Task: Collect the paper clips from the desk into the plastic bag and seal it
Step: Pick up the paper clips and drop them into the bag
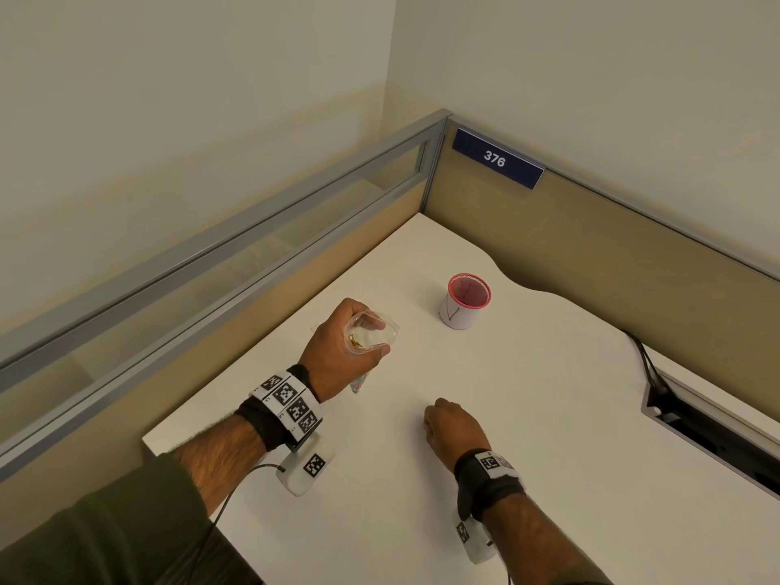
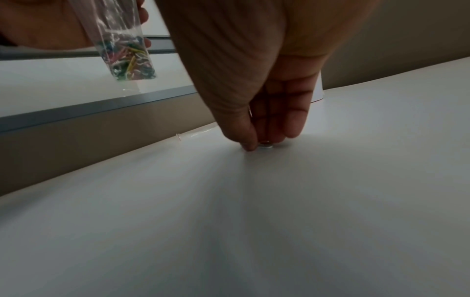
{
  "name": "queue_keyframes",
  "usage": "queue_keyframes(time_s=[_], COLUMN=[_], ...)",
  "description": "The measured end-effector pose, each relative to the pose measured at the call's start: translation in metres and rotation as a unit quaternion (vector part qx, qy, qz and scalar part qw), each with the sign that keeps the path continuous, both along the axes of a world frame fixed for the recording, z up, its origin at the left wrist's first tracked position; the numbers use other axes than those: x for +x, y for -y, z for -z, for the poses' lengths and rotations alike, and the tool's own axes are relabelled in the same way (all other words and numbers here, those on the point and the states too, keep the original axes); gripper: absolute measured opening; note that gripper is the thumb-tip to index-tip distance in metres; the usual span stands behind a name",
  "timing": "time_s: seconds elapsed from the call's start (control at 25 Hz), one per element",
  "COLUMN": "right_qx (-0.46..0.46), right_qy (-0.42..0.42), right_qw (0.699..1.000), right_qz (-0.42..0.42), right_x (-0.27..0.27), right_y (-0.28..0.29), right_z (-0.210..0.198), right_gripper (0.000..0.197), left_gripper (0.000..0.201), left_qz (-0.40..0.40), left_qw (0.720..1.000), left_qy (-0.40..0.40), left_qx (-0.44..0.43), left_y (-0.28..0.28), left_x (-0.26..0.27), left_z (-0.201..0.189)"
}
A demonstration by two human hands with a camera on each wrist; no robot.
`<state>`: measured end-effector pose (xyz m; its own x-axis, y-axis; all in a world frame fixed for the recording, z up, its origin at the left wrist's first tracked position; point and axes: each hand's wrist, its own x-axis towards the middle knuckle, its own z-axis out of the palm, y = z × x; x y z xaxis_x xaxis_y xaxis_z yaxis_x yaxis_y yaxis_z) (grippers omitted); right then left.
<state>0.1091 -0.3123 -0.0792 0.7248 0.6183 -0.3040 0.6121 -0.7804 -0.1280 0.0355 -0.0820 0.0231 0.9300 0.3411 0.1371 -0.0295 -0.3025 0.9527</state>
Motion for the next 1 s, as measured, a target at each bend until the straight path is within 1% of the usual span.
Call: queue_keyframes(time_s=[0.12,0.24,0.4,0.48,0.52,0.6,0.68,0.72,0.84,0.92,1.0], right_qx=[-0.011,-0.018,-0.012,0.015,0.043,0.129,0.239,0.294,0.419,0.462,0.479], right_qy=[0.018,0.016,-0.003,-0.028,-0.044,-0.056,-0.051,-0.047,-0.055,-0.079,-0.103], right_qw=[1.0,1.0,1.0,0.998,0.994,0.981,0.955,0.938,0.891,0.874,0.866], right_qz=[0.002,0.012,0.025,0.059,0.085,0.135,0.169,0.178,0.165,0.13,0.1], right_x=[0.001,0.005,0.007,0.008,0.01,0.016,0.022,0.024,0.021,0.013,0.003], right_y=[-0.008,-0.01,-0.009,-0.007,-0.005,-0.004,-0.005,-0.008,-0.026,-0.043,-0.059], right_z=[-0.002,-0.004,-0.004,-0.009,-0.014,-0.031,-0.06,-0.078,-0.138,-0.169,-0.184], right_gripper=[0.018,0.018,0.018,0.016,0.014,0.008,0.003,0.005,0.003,0.001,0.001], left_gripper=[0.041,0.041,0.042,0.042,0.042,0.042,0.042,0.041,0.042,0.043,0.042], left_qz=[-0.005,-0.006,-0.006,-0.004,-0.003,-0.003,-0.001,0.0,0.007,0.012,0.018], left_qw=[1.0,1.0,1.0,1.0,1.0,1.0,1.0,1.0,1.0,1.0,1.0], left_qy=[-0.004,-0.009,-0.01,-0.009,-0.008,-0.007,-0.006,-0.005,0.001,0.004,0.001], left_qx=[0.002,0.003,0.001,-0.003,-0.003,-0.002,-0.004,-0.004,-0.009,-0.01,-0.006], left_y=[-0.001,0.0,0.001,0.001,0.001,0.001,0.0,0.0,0.003,0.007,0.009], left_x=[0.0,0.0,0.001,0.002,0.002,0.002,0.003,0.003,0.004,0.005,0.006], left_z=[-0.001,0.0,0.0,0.0,0.001,0.001,0.002,0.003,0.006,0.006,0.005])
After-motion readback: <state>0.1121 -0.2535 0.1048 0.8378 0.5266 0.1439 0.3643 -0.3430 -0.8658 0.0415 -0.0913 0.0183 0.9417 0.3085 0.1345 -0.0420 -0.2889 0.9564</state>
